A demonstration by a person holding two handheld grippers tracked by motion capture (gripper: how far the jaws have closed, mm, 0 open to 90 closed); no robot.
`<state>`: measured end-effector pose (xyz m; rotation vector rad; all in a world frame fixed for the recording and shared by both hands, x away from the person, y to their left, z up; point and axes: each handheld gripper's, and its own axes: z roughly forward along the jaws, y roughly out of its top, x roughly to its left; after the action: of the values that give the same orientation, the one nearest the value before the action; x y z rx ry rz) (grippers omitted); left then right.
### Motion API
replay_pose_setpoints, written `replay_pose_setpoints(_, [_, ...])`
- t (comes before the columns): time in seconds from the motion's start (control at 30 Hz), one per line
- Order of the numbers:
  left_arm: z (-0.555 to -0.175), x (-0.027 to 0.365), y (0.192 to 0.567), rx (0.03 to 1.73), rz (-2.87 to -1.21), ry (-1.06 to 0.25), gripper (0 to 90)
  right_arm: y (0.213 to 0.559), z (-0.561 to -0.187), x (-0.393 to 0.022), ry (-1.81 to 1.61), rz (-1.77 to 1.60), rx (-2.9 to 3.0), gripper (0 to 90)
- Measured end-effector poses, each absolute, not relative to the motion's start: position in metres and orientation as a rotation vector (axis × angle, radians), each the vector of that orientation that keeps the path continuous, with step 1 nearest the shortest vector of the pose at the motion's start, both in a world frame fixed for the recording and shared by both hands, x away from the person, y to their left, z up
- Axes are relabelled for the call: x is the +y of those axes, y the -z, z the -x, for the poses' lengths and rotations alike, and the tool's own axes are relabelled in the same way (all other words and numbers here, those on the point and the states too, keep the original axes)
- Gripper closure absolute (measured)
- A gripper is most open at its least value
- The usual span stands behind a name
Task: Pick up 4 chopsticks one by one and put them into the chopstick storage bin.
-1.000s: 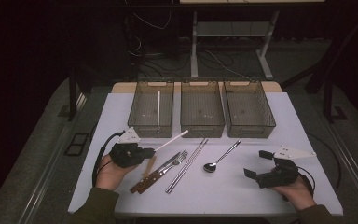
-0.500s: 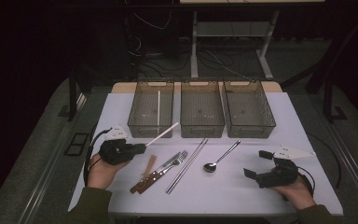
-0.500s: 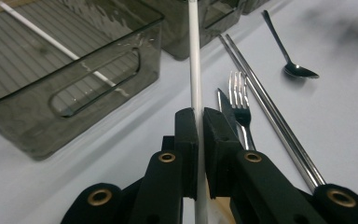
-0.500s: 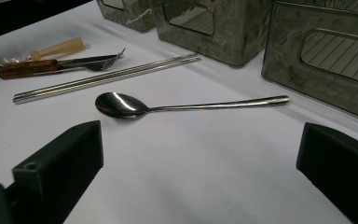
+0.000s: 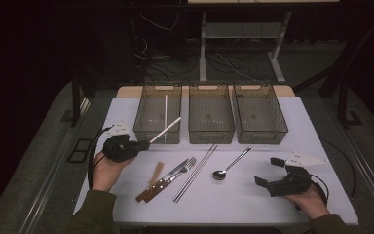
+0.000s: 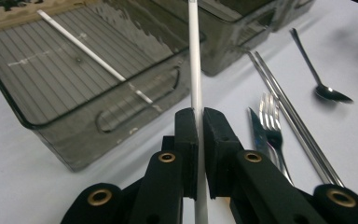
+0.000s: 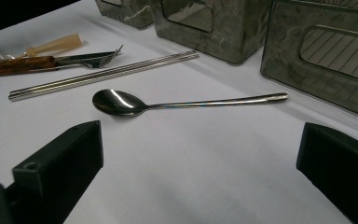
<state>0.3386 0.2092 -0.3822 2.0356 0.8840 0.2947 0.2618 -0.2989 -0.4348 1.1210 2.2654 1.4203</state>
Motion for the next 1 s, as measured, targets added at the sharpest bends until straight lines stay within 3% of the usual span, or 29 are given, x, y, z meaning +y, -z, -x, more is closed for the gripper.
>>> replay_pose_setpoints(1.0, [-0.411, 0.204, 0.353, 0.972, -1.963, -0.349, 84.6, 0.436, -0.262, -0.299, -1.415, -1.129, 2.262, 0.7])
